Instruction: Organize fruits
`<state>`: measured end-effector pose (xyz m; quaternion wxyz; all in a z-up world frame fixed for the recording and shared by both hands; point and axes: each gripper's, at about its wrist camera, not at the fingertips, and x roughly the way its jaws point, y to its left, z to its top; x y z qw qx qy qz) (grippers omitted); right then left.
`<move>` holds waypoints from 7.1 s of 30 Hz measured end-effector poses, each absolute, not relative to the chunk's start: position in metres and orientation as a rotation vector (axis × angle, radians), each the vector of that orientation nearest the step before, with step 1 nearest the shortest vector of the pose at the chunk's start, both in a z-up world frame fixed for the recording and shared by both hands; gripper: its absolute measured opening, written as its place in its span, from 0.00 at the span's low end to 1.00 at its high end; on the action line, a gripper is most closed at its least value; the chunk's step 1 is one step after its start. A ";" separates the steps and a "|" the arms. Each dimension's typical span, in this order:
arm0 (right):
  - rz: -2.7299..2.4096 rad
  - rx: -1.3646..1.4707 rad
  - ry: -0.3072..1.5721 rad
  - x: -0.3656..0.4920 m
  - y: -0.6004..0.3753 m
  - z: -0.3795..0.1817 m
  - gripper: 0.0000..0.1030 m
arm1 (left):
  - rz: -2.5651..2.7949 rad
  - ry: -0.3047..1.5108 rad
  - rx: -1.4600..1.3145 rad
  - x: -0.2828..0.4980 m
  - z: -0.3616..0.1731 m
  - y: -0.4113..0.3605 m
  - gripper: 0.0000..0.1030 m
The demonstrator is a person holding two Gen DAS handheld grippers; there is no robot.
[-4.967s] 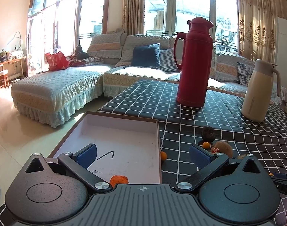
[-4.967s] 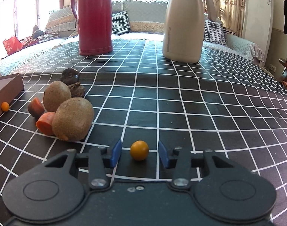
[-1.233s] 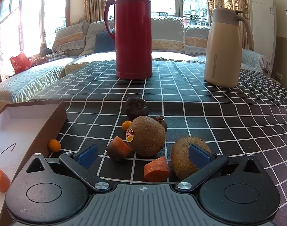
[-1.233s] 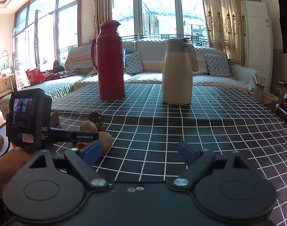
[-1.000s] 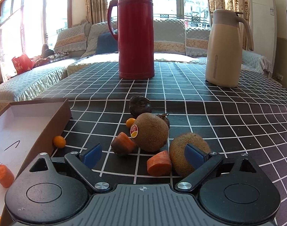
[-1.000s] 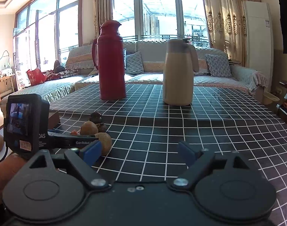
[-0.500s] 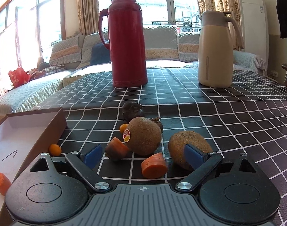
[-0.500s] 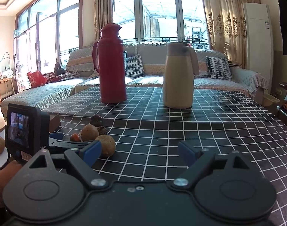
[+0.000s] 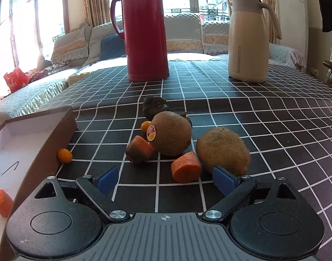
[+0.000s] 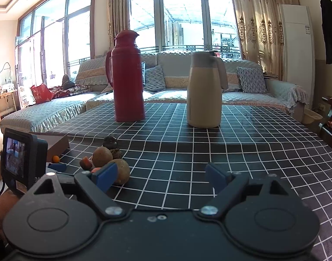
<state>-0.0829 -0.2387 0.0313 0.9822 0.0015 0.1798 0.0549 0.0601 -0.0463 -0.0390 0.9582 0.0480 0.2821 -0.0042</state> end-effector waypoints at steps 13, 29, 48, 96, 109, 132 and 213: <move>0.116 -0.010 0.373 -0.081 -0.234 0.027 0.85 | -0.025 0.633 0.056 0.084 -0.043 -0.063 0.31; 0.103 0.013 0.388 -0.077 -0.242 0.024 0.85 | 0.016 0.548 0.004 0.063 0.016 -0.014 0.31; 0.164 0.014 0.430 -0.058 -0.205 0.013 0.85 | 0.337 0.680 -0.078 0.085 -0.012 0.178 0.31; 0.210 -0.065 0.412 -0.011 -0.166 0.004 1.00 | 0.134 0.571 0.035 -0.009 0.030 0.092 0.94; 0.211 -0.216 0.554 0.079 -0.135 -0.042 1.00 | 0.131 0.557 0.080 -0.023 0.027 0.089 0.94; 0.191 -0.212 0.635 0.105 -0.129 -0.051 0.58 | 0.155 0.578 0.063 -0.016 0.021 0.109 0.94; 0.114 0.034 0.372 -0.028 -0.179 0.018 0.93 | 0.034 0.577 0.111 0.087 -0.036 -0.006 0.88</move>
